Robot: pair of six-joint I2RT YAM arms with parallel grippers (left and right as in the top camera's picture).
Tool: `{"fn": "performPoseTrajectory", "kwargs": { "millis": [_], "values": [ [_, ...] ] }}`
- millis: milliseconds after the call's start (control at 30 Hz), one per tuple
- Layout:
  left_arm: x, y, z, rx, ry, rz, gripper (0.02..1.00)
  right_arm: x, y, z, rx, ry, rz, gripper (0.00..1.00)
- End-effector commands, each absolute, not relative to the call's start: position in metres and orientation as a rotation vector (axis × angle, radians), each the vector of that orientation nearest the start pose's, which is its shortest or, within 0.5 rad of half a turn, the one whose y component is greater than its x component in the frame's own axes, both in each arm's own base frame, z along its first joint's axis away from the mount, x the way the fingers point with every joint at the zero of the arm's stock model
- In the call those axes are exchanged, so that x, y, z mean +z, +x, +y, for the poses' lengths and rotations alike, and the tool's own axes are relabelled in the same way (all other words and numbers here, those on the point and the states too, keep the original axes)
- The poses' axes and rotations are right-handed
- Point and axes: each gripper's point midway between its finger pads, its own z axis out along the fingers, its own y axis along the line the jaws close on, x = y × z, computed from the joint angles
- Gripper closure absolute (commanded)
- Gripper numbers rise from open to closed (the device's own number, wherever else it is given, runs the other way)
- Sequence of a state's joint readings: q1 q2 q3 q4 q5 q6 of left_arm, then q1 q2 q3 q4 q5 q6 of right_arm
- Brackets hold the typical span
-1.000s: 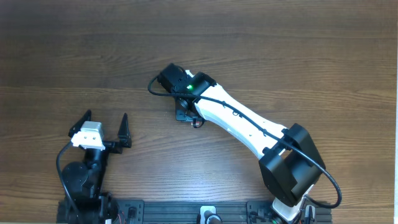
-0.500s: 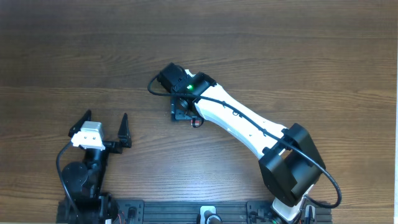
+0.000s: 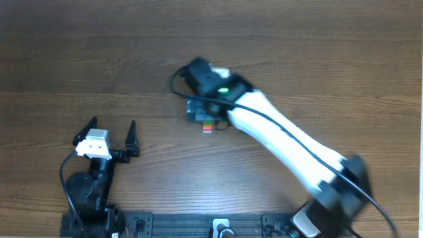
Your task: Stack Cubes
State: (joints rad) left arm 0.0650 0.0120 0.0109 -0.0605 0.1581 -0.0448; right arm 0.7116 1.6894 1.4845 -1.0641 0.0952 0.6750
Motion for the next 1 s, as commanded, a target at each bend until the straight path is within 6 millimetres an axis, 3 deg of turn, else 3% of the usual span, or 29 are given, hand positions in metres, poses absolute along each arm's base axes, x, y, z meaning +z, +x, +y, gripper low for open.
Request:
{"fn": "performPoseTrajectory", "kwargs": {
  "millis": [33, 133, 233, 367, 600, 1000],
  "values": [
    [0.160, 0.245, -0.011, -0.106, 0.046, 1.631, 0.018, 0.199, 0.288, 0.188, 0.172, 0.002, 2.776, 0.009],
    [0.160, 0.245, -0.011, -0.106, 0.046, 1.631, 0.018, 0.192, 0.285, 0.161, 0.102, 0.062, 2.816, 0.009],
    [0.160, 0.245, -0.011, -0.106, 0.046, 1.631, 0.018, 0.173, 0.285, 0.148, 0.055, 0.059, 2.851, 0.007],
    [0.160, 0.245, -0.011, -0.106, 0.046, 1.631, 0.018, 0.126, 0.283, 0.131, 0.004, 0.090, 2.905, 0.009],
    [0.160, 0.245, -0.011, -0.106, 0.046, 1.631, 0.023, 0.070, 0.277, 0.127, 0.016, 0.089, 2.960, 0.031],
    [0.160, 0.245, -0.011, -0.106, 0.046, 1.631, 0.018, 0.013, 0.275, 0.126, -0.067, 0.110, 3.071, 0.130]
  ]
}}
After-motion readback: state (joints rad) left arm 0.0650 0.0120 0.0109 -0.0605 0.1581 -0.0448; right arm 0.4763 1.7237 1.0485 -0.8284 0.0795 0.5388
